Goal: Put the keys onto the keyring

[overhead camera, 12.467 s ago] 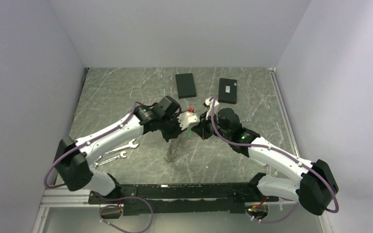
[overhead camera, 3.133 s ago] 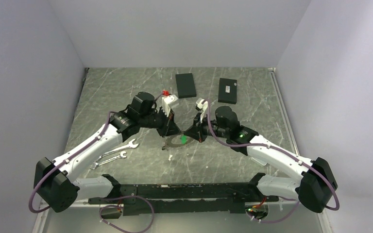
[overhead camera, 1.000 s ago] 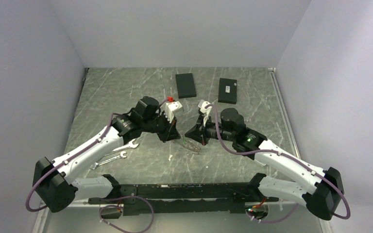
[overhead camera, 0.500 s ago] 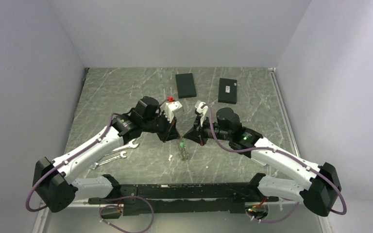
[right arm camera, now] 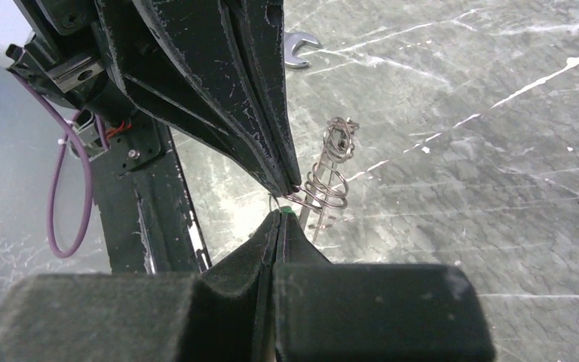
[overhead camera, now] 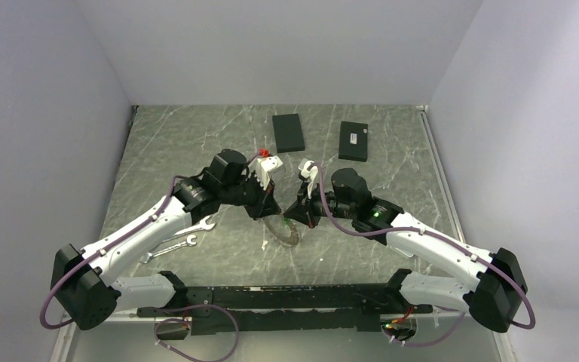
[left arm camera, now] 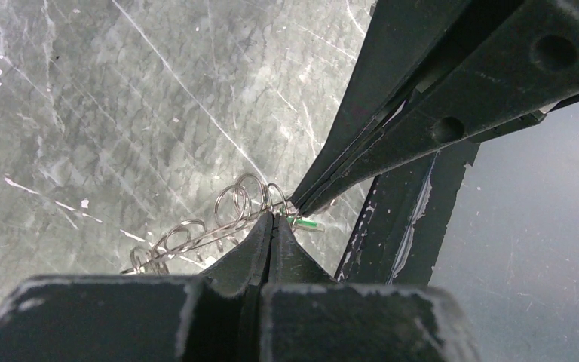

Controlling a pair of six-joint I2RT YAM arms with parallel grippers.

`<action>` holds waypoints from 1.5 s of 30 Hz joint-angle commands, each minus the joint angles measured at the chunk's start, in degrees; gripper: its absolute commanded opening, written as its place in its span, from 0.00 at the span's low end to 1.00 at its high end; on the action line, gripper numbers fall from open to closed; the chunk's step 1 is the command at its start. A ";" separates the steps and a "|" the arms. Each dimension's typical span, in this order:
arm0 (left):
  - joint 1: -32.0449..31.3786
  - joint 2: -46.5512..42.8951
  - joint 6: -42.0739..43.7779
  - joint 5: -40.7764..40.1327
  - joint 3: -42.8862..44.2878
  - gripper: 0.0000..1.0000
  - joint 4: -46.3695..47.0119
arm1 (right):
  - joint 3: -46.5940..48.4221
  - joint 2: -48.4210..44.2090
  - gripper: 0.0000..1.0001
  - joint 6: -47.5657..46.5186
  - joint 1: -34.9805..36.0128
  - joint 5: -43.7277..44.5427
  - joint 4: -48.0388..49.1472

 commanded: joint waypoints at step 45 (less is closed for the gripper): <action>-0.10 0.39 -3.35 1.97 0.84 0.00 3.77 | 2.93 -0.54 0.00 -0.40 1.95 4.51 1.82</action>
